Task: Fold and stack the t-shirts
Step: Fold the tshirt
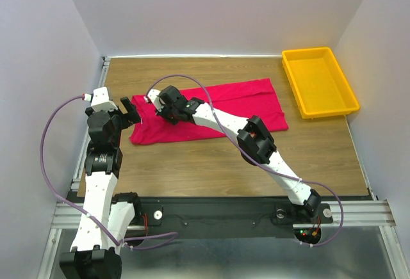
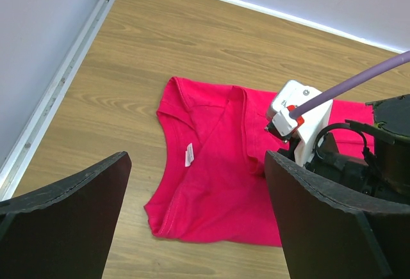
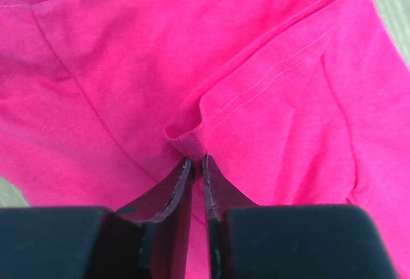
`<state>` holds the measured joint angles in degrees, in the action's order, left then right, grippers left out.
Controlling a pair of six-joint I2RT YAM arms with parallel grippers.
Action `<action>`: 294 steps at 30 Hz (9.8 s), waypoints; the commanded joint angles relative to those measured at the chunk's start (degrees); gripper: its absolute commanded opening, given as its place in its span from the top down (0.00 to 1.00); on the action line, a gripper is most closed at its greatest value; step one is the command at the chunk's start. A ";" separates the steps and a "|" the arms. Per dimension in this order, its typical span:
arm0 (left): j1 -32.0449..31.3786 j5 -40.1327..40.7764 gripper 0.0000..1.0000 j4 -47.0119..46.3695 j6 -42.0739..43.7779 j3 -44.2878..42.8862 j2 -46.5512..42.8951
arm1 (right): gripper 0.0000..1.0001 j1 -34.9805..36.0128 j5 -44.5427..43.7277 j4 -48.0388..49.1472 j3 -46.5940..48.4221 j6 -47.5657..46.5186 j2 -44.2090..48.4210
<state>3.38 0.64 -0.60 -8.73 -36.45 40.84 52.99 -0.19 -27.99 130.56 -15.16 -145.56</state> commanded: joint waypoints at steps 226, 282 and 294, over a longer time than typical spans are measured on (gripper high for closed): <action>9.89 -15.32 0.50 -13.46 -22.47 -16.82 57.16 | 0.34 -38.14 32.44 0.65 -70.88 -15.69 67.86; 9.46 -13.48 1.00 -0.46 -13.86 -44.04 74.73 | 0.34 -39.10 32.62 0.65 -73.26 -17.27 66.37; 8.49 -6.27 0.73 2.89 -13.51 -60.05 81.51 | 0.34 -39.11 27.53 1.70 -74.40 -17.89 65.31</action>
<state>12.62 -8.95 3.05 -24.38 -91.64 124.16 14.24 29.52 -29.06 56.07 -32.97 -80.16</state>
